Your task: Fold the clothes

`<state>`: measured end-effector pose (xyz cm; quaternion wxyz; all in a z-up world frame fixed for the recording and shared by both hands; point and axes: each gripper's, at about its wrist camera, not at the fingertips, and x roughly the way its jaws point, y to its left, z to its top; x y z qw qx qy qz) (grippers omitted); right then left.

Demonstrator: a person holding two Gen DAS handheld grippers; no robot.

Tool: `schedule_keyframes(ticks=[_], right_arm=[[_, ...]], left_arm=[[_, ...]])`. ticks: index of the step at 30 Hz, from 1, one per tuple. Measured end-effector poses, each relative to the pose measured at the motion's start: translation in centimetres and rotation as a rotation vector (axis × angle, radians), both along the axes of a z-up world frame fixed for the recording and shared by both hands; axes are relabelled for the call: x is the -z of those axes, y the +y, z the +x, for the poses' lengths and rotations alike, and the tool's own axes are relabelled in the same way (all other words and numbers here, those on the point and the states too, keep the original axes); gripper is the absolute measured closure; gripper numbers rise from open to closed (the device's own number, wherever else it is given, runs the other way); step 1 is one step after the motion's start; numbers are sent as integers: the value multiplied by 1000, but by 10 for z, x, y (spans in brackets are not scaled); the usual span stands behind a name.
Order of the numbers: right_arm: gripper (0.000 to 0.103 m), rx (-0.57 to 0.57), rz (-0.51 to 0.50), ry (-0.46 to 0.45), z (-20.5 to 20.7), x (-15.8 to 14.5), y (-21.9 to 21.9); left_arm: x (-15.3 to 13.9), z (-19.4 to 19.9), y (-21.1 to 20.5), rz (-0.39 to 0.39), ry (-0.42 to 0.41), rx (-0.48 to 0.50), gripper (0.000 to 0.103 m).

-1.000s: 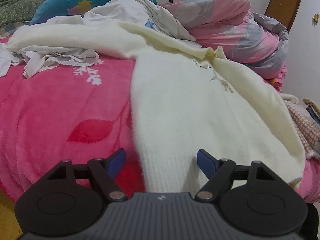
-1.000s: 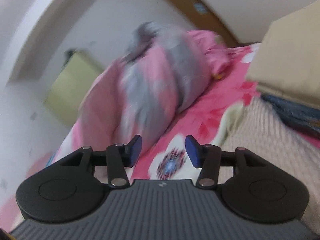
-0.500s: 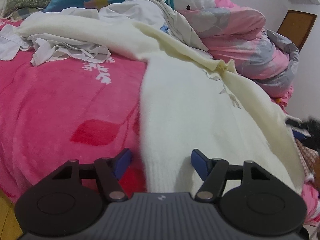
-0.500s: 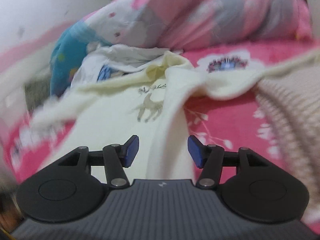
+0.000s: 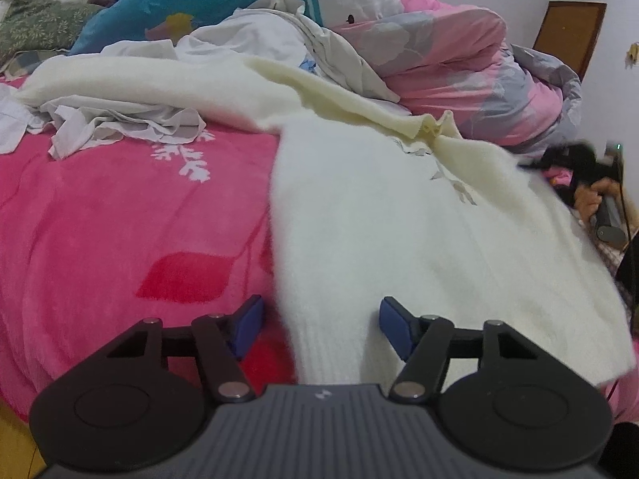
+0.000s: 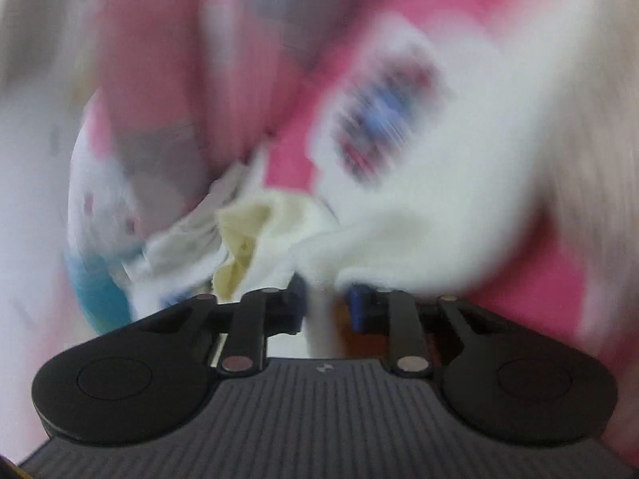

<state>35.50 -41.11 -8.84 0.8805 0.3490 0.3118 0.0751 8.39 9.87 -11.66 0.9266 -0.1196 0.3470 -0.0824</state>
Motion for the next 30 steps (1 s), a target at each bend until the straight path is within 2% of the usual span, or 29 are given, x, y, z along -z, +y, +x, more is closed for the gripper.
schedule_keyframes(ticks=[1,2,4,6,7,9,10,11,15,18,24,27,30], right_arm=[[85,-32,-167,-58,0,-19,6],[85,-59,-308,-77,2,-28,11],[84,-110,-525,-43,12,-31,19],[79,-145,-604,74,27,-13,21],[76,-152,-618,103,28,-11,23],[71,-157,-624,124,24,-13,30],[63,-151,-617,135,20,-18,31],[51,-140,-602,146,13,-25,31],[37,-142,-497,135,-25,-40,25],[29,-182,-341,137,-71,-34,17],[30,-181,-79,243,-172,28,-4],[34,-181,99,232,-215,53,-9],[45,-215,253,210,-244,64,-4]], left_arm=[[0,1,2,-3,3,7,39],[0,1,3,-5,6,13,40],[0,2,7,-19,11,19,40],[0,3,9,-26,15,23,40],[0,3,9,-28,17,24,41],[0,3,9,-31,19,25,41],[-1,3,9,-33,20,25,41],[-1,4,9,-36,21,26,40],[-1,3,13,-73,27,25,38],[-1,2,19,-123,35,15,38],[-1,-1,30,-217,55,-5,40],[0,-1,35,-247,63,-10,42],[2,0,38,-253,67,-23,48]])
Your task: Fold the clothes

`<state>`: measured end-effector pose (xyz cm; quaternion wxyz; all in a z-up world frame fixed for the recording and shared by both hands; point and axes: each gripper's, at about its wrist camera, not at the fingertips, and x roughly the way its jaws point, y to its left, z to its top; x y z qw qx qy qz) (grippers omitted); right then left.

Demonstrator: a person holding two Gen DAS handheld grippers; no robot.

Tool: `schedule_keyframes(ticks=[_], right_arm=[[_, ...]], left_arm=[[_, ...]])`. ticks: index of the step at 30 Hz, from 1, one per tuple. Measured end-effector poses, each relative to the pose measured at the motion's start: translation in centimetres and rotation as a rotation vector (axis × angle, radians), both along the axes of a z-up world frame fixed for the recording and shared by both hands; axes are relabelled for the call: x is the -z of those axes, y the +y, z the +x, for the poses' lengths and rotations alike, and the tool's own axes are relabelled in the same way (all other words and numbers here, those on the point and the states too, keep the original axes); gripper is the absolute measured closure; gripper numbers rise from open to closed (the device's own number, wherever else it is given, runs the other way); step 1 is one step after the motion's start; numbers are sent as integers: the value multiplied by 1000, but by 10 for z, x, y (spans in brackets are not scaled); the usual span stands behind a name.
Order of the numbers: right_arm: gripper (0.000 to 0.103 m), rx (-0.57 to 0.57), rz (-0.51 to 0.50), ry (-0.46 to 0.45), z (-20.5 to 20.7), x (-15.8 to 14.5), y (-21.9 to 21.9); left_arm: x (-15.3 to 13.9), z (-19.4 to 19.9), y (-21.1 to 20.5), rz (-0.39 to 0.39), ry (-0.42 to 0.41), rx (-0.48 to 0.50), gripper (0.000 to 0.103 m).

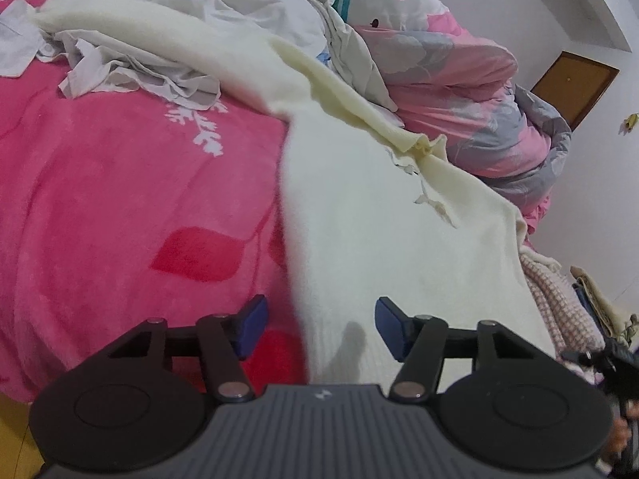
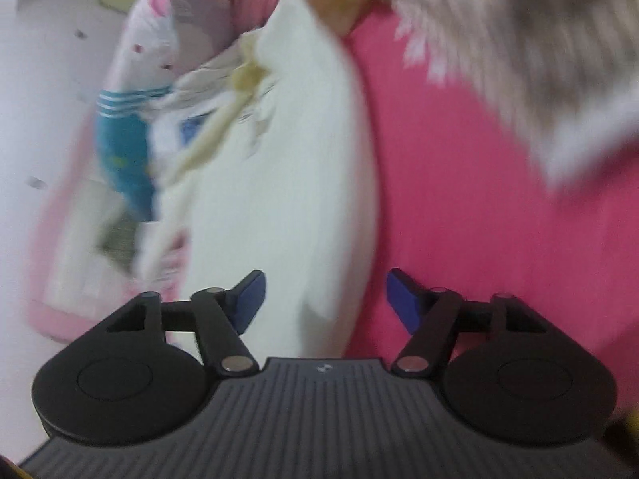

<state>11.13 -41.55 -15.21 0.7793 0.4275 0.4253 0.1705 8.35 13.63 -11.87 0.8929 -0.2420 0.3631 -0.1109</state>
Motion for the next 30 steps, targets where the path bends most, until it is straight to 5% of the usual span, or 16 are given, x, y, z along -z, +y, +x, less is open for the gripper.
schedule_keyframes(ticks=[2,3,5,7,12,17,24,30], right_arm=[[83,12,-14,-15,-7,-2,8],[93,21,-32,-23,-10,-4,12],[93,36,-74,-75,-17,-17,20],[93,43,-156,-212,-29,-54,35],[88,86,-252,-317,-48,-83,50],[88,194,-138,-259,-60,-56,24],[88,264,-143,-218,-87,-27,9],[88,269,-271,-228,-108,-18,2]], left_arm=[[1,1,1,6,6,-17,67],[0,2,2,3,12,-24,74],[-5,1,6,-6,14,-40,86],[-15,-4,12,-13,-4,-62,87],[-43,-27,6,114,-102,-103,65],[-61,-42,-64,297,-204,146,43],[-40,-58,-210,522,-351,601,41],[-14,-66,-296,751,-492,789,44]])
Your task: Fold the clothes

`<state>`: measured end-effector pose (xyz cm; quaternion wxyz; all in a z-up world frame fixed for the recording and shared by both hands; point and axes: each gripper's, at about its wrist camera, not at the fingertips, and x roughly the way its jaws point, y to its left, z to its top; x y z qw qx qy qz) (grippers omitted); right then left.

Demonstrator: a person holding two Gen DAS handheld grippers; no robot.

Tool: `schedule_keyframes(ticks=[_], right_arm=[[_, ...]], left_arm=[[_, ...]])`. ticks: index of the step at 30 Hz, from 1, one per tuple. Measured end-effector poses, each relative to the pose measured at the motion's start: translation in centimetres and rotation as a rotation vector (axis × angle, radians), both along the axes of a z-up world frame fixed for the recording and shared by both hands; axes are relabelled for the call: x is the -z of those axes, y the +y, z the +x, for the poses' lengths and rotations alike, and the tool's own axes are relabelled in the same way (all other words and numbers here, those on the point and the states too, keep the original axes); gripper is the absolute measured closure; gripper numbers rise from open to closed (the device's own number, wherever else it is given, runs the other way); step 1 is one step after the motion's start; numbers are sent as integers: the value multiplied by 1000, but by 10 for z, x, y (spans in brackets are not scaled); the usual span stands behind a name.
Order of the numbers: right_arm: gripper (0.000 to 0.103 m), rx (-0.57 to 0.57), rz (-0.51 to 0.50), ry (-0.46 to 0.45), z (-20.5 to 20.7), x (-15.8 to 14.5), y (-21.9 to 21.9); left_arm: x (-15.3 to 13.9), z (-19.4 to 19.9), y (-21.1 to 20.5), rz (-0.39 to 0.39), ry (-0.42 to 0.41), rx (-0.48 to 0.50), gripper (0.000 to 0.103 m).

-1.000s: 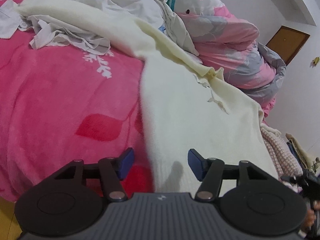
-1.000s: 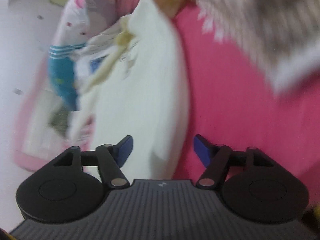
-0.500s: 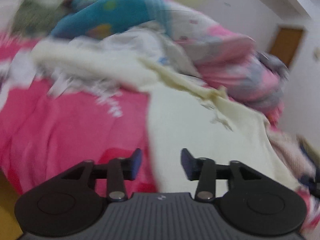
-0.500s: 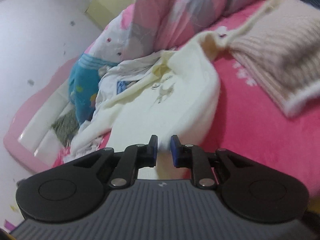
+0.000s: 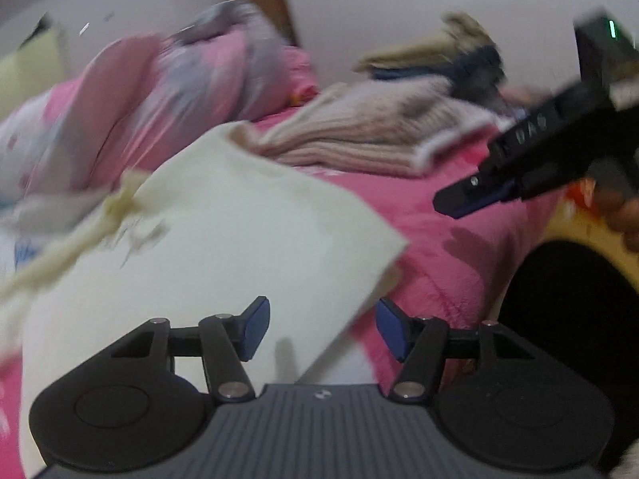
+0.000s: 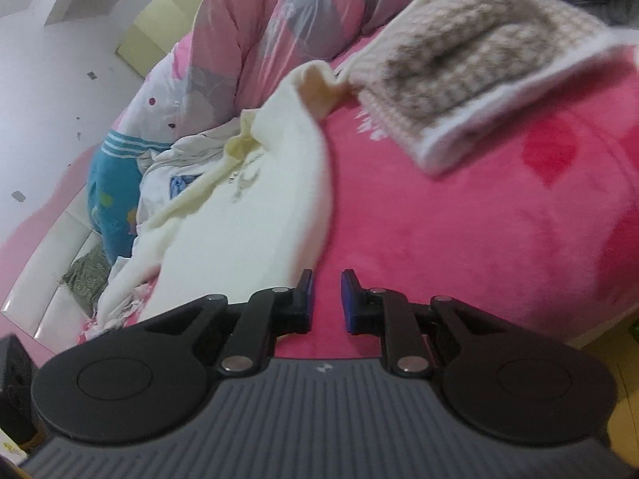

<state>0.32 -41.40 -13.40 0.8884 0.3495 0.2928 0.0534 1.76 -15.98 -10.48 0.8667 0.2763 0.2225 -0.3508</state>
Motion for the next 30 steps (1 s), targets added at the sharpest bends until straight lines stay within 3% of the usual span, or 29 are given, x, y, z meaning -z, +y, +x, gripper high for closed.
schedule_keyframes(ticks=[5,12,15,19,24,29,30], right_arm=[[88,14,16,0,-10,10,-11],[88,-24,-79,-62,-11,4,-1],[88,-77,-183,-112,-8,-3,15],[76,-175,-299,-166,2,-8,46],[62,-263,-541,-238,13,-11,94],[65,-240,-766,-227,29,2,128],[73,-221,-799,-221,32,6,132]], left_arm=[[8,7,-23,48,-48,12,65],[1,40,-12,-37,59,-105,80],[-4,56,-1,-150,147,-173,84],[-7,74,16,-269,252,-234,87],[-8,85,30,-354,331,-248,88],[-6,86,33,-368,344,-230,88],[-5,86,33,-364,342,-227,88]])
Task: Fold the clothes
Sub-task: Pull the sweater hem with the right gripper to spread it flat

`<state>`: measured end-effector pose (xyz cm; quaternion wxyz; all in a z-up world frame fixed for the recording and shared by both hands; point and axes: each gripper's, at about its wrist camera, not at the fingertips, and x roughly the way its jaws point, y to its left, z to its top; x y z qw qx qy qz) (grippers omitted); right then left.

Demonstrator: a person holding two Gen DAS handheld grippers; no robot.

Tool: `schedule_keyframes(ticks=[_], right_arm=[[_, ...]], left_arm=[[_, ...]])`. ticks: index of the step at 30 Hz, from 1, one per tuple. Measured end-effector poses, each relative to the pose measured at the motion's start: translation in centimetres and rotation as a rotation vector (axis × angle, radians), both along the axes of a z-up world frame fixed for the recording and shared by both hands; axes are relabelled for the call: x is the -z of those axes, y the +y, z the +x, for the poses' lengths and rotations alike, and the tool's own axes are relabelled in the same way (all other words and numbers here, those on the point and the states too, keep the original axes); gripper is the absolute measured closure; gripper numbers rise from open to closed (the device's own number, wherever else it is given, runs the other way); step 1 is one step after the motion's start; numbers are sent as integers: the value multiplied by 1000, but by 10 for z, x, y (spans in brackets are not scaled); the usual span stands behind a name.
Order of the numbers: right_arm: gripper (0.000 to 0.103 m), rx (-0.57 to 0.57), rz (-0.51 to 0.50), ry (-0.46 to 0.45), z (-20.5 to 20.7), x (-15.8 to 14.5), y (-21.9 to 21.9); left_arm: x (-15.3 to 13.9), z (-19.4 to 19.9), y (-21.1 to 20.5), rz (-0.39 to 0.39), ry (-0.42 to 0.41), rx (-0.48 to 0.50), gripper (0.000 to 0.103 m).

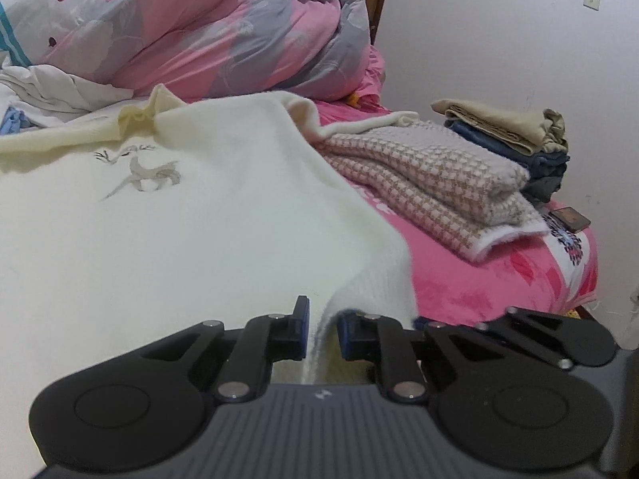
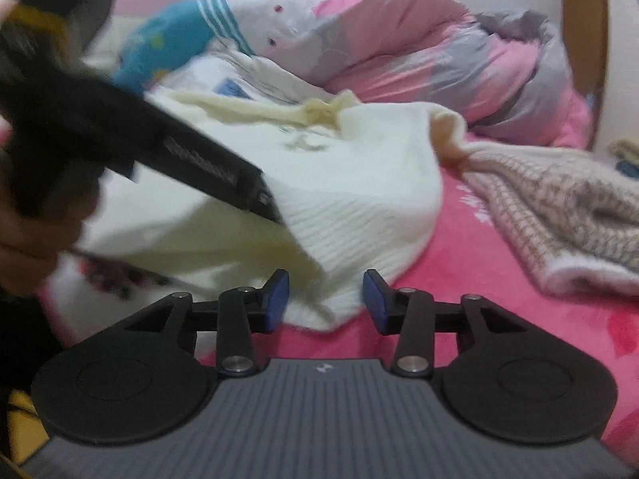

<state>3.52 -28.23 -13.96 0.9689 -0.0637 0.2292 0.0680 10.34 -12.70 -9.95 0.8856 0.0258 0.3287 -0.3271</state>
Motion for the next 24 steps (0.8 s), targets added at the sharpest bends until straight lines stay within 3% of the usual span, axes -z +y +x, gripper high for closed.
schedule_keyframes(ticks=[2,5,14,22,24], right_arm=[[91,64,-20,-7,-1,0,-1],[99,175,6,-13,-9,-5,-15],[100,280,154,24,-28,1,-31],[100,305,231,121,-48,-8,-50],[99,312,278,109,-56,-18,-62]], left_arm=[[2,-1,-1,1,-2,12,87],[6,-1,-1,-7,10,40,87],[18,-24,-5,72,-32,133,83],[15,-50,14,41,-29,120,66],[16,-57,22,22,-16,112,64]])
